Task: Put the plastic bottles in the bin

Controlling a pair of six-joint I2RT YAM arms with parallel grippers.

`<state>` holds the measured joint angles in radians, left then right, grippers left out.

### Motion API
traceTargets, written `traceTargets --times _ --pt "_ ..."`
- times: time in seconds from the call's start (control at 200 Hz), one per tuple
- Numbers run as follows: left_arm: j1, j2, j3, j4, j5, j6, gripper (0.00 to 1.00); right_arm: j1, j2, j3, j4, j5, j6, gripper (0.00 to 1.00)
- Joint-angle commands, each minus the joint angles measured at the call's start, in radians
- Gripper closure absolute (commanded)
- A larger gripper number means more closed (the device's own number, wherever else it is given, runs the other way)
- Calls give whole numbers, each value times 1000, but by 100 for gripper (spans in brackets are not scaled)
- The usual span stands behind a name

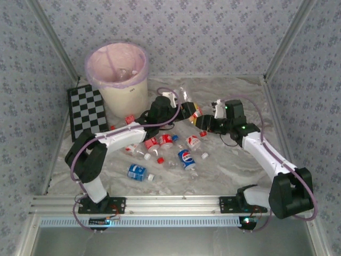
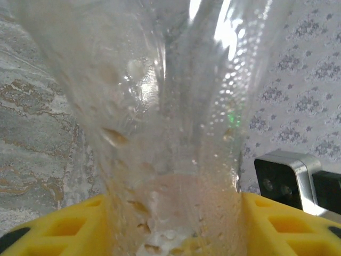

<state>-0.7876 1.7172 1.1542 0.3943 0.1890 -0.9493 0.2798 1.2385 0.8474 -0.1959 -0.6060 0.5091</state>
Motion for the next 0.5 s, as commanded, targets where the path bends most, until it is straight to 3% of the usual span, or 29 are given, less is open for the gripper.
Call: traceTargets --times 0.0,0.025,0.15,0.21,0.35,0.495 --pt "-3 4 49 33 10 -2 53 10 -3 -3 3 11 4 57" --pt "-4 4 53 29 9 1 53 10 -3 0 -2 11 0 53" --pt "2 1 84 -28 12 40 56 -19 -12 23 -105 34 -85 12" --pt "11 -3 128 -117 17 87 57 -56 -32 27 -158 44 -124 3" --pt "59 -74 203 -328 -73 230 59 -150 -104 24 -265 108 -192 0" --pt "169 -168 295 -509 -128 391 79 -181 -114 -31 -318 226 -253 0"
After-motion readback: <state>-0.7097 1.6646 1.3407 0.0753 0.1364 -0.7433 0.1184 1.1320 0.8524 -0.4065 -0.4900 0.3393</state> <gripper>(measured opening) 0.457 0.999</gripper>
